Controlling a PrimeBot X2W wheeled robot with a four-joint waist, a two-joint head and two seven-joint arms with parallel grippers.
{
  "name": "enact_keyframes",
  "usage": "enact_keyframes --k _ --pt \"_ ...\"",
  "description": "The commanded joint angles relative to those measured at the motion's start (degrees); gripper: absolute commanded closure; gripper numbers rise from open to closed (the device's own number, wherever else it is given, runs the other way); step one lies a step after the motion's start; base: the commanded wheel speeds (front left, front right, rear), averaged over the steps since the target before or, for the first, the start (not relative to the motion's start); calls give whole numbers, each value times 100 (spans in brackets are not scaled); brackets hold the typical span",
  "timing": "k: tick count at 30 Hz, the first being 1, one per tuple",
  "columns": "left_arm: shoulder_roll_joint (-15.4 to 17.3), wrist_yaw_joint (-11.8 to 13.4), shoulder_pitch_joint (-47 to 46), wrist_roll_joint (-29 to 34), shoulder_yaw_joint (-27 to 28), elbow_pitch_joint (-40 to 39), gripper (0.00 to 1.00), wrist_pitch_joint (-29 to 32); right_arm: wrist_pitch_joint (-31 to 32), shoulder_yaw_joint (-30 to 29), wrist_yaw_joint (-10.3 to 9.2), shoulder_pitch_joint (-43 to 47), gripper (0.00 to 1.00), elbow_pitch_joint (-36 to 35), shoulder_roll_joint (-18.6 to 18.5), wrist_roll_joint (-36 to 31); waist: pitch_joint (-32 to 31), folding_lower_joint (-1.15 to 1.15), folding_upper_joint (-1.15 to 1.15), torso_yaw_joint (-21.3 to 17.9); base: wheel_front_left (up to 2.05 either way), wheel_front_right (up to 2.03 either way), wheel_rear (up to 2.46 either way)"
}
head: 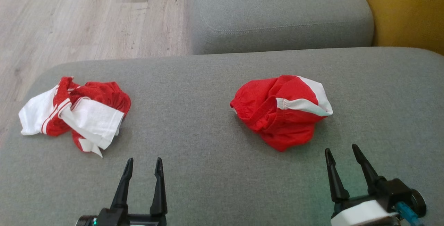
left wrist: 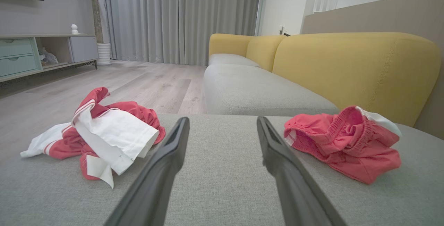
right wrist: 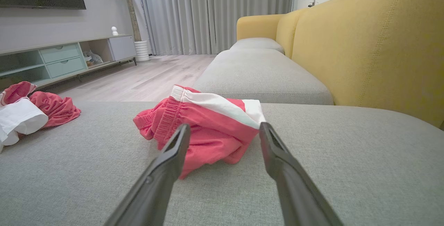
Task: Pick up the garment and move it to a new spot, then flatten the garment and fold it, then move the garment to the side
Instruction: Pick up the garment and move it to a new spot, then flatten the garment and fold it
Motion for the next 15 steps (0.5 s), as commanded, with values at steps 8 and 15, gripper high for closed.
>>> enact_keyframes --k 8,15 --pt "-38 66 -100 73 214 -153 0 -55 -37 167 -4 -166 0 -203 -31 32 15 0 0 -40 0 0 0" --pt "-38 96 -87 44 184 -143 0 -56 -37 189 -4 -165 0 -186 -31 31 4 0 0 -41 0 0 0"
